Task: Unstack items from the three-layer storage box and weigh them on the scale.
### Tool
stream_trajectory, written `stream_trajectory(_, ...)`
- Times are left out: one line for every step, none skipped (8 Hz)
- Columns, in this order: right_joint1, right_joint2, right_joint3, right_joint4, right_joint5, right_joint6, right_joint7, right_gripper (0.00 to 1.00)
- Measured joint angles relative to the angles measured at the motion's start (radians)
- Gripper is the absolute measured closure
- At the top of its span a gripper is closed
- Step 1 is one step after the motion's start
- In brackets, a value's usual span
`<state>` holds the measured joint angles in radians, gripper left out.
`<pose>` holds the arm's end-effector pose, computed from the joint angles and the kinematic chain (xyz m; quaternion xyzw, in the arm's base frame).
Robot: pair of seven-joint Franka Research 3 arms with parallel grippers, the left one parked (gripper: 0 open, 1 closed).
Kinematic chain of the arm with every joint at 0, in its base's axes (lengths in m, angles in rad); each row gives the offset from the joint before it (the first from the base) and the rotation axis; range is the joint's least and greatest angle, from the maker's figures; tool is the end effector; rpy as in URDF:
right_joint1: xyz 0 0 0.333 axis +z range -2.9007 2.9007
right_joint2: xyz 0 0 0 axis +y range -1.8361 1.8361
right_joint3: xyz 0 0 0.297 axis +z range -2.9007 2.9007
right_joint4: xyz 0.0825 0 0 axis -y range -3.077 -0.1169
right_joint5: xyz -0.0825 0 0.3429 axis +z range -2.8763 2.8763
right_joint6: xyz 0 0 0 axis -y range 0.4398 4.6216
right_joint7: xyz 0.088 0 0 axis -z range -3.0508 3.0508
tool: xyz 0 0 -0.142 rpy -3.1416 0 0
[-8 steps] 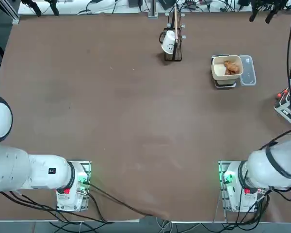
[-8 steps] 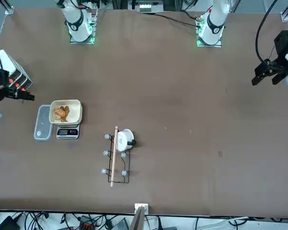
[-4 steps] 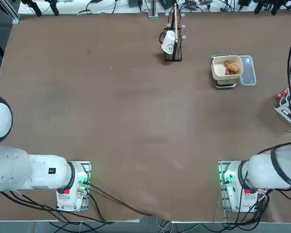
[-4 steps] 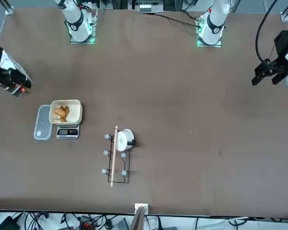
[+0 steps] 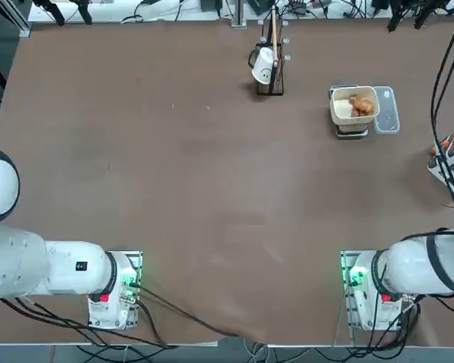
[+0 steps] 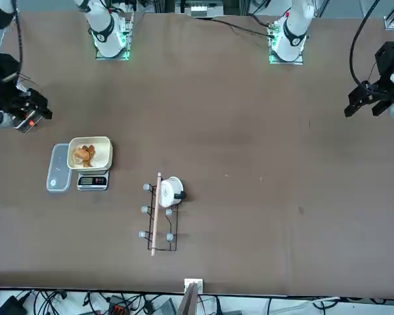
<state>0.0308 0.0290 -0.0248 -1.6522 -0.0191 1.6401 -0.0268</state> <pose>0.5231 0.0007 0.5262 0.9996 0.0172 -0.0206 0.0097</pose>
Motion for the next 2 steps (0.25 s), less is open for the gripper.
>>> stream_trajectory(0.0, -0.003, 0.0, -0.011, 0.0, 0.007, 0.0, 0.0)
stream_trajectory(0.0, -0.01, 0.0, -0.018, 0.0, 0.007, 0.0, 0.0)
